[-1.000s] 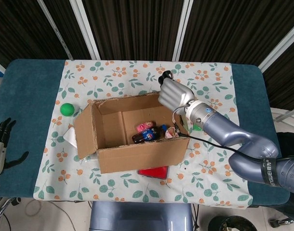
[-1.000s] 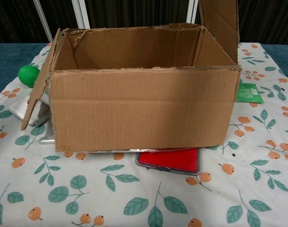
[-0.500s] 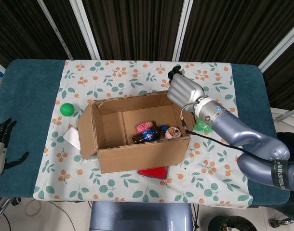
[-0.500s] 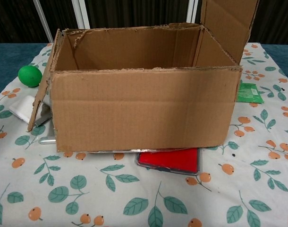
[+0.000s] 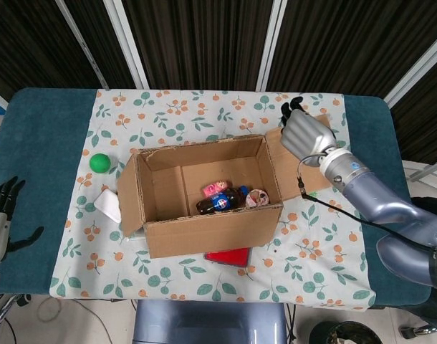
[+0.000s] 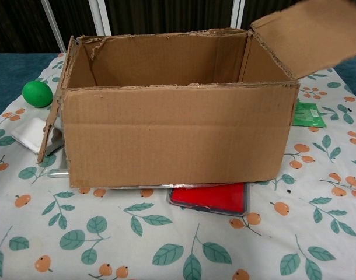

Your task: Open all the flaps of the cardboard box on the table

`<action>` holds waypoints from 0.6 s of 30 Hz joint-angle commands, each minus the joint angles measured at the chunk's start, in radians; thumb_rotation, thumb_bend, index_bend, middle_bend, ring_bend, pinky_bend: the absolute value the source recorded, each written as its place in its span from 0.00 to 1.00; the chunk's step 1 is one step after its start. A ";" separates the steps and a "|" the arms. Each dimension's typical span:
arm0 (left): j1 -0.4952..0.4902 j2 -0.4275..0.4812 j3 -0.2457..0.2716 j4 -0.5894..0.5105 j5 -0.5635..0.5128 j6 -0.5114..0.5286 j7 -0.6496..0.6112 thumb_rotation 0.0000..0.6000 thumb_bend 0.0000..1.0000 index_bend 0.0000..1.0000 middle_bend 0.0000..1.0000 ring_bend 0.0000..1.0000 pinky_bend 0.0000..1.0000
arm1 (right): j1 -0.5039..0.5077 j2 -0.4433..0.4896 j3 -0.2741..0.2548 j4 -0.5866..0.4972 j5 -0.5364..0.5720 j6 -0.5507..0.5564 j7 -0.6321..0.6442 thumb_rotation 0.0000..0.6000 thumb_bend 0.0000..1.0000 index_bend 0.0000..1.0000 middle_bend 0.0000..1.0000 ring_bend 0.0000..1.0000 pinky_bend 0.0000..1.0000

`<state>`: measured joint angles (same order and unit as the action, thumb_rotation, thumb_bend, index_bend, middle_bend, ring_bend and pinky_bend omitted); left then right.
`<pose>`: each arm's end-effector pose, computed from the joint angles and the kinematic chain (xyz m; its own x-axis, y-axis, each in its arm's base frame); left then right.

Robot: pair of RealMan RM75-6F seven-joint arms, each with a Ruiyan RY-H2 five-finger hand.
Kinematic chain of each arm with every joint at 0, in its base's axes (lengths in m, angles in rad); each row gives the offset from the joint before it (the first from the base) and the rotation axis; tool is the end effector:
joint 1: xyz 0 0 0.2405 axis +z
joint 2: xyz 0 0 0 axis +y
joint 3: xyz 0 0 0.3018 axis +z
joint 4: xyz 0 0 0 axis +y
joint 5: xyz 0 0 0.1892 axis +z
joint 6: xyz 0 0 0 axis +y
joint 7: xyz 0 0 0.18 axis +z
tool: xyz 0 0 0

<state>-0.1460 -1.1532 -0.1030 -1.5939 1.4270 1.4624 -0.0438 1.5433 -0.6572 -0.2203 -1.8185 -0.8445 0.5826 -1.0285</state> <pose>-0.3392 0.2497 0.1978 0.3257 -0.0497 0.9442 0.9454 0.0027 -0.3260 -0.0156 -0.4518 0.2483 0.9563 0.2666 -0.1198 0.2293 -0.4302 0.8731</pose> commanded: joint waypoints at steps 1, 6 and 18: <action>0.000 0.000 0.001 -0.001 0.001 0.000 0.001 1.00 0.19 0.00 0.00 0.00 0.00 | -0.028 0.011 -0.015 -0.016 0.016 0.026 -0.021 1.00 0.53 0.33 0.24 0.13 0.23; 0.001 -0.001 -0.001 0.000 0.000 0.001 0.005 1.00 0.19 0.00 0.00 0.00 0.00 | -0.092 0.000 -0.017 -0.035 0.033 0.098 -0.019 1.00 0.52 0.33 0.24 0.13 0.23; 0.001 -0.004 0.000 0.009 -0.007 0.002 0.049 1.00 0.19 0.00 0.00 0.00 0.00 | -0.426 -0.076 0.080 -0.128 0.000 0.551 0.209 1.00 0.46 0.28 0.21 0.13 0.23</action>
<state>-0.1453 -1.1573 -0.1046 -1.5866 1.4209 1.4645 -0.0012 1.2286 -0.6990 -0.1763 -1.9057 -0.8271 1.0046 -0.9055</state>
